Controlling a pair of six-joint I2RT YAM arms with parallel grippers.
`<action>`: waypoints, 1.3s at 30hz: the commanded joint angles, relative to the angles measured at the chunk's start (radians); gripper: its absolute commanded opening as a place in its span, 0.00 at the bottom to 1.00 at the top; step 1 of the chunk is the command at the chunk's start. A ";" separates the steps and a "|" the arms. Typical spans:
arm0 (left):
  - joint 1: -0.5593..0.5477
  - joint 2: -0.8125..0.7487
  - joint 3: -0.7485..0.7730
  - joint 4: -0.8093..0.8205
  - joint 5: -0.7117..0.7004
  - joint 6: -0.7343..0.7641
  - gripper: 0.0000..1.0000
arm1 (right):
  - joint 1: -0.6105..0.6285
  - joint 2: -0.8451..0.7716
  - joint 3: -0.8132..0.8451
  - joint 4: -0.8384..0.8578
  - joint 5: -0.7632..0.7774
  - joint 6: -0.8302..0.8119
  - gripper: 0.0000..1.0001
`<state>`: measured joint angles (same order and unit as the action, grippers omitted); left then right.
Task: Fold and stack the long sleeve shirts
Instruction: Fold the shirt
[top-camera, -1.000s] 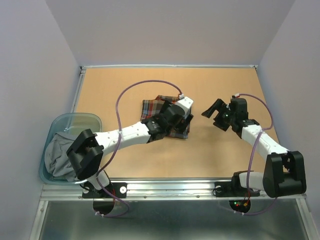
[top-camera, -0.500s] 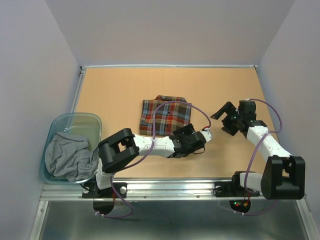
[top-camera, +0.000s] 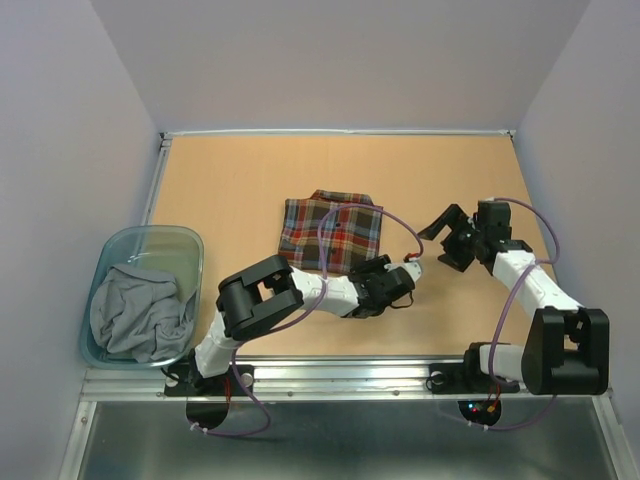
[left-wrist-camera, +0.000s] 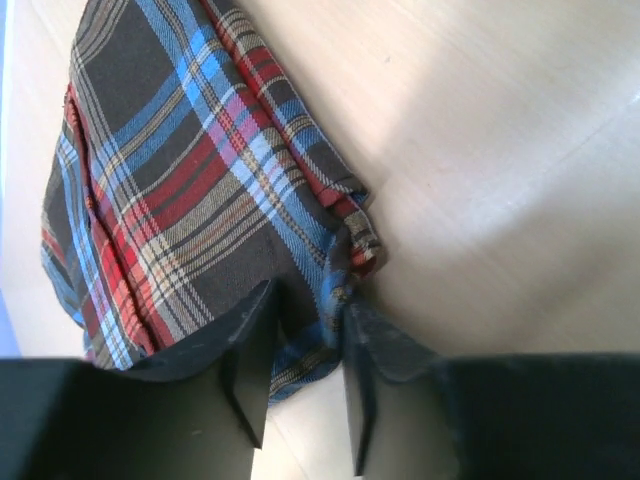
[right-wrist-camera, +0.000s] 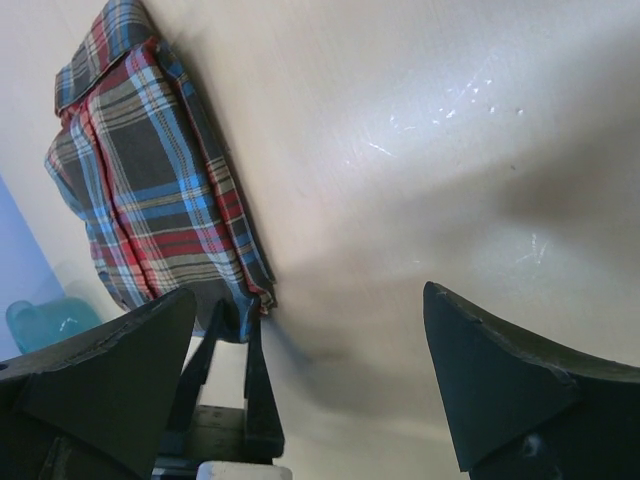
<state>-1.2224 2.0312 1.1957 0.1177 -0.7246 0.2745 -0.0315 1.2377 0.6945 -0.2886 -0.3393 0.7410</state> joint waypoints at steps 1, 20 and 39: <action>0.015 -0.008 0.012 0.037 -0.076 -0.012 0.31 | -0.002 0.025 0.016 0.077 -0.102 0.004 1.00; 0.083 -0.278 -0.102 0.028 0.172 -0.207 0.00 | 0.163 0.393 -0.046 0.822 -0.244 0.317 1.00; 0.083 -0.278 -0.082 0.002 0.171 -0.270 0.00 | 0.337 0.759 0.154 0.931 -0.248 0.393 1.00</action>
<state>-1.1374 1.7847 1.1034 0.1127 -0.5495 0.0387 0.2806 1.9461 0.8112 0.6678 -0.6121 1.1488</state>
